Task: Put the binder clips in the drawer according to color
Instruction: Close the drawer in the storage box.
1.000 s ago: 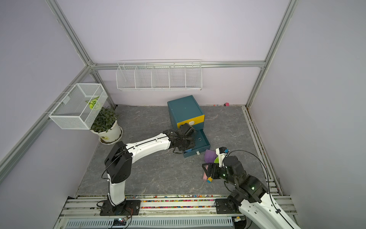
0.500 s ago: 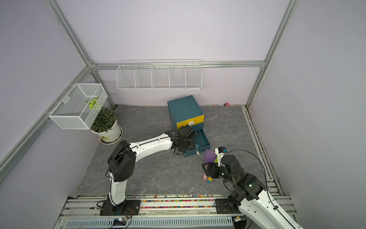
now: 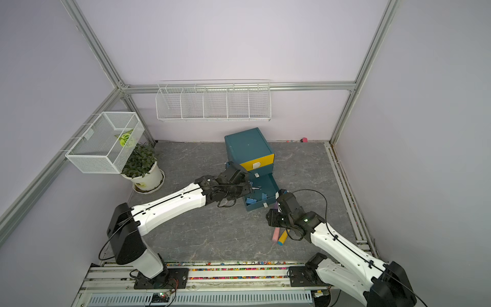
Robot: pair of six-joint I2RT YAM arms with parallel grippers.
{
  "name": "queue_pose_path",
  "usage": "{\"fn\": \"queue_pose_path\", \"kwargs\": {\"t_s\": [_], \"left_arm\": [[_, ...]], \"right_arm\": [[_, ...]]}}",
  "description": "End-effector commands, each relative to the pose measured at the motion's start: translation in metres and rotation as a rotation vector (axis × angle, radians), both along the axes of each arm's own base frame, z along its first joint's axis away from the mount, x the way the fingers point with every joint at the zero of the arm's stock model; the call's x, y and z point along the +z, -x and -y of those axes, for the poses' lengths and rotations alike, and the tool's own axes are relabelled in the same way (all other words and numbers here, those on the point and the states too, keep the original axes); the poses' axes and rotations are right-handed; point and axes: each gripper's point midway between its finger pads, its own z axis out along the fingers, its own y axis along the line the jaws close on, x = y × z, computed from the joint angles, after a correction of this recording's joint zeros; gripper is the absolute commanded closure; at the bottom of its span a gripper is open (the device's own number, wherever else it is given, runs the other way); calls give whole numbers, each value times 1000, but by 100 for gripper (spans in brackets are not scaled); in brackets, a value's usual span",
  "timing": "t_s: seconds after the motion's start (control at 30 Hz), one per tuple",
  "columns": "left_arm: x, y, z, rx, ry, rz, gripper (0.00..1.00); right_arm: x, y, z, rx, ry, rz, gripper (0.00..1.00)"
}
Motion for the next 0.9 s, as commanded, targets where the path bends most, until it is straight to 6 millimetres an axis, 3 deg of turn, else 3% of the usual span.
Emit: {"fn": "queue_pose_path", "kwargs": {"t_s": [0.0, 0.27, 0.5, 0.67, 0.87], "left_arm": [[-15, 6, -34, 76, -93, 2, 53], [-40, 32, -99, 189, -130, -7, 53], [-43, 46, -149, 271, -149, 37, 53], [-38, 47, -162, 293, -145, 51, 53], [-38, 48, -162, 290, -142, 45, 53]], "right_arm": [[4, -34, -5, -60, -86, 47, 56], [-14, -58, -22, -86, -203, -15, 58], [-35, -60, -12, -155, -193, -65, 60], [-44, -63, -16, -168, -234, -78, 60], [-47, -69, -20, -179, -272, -66, 65]]}}
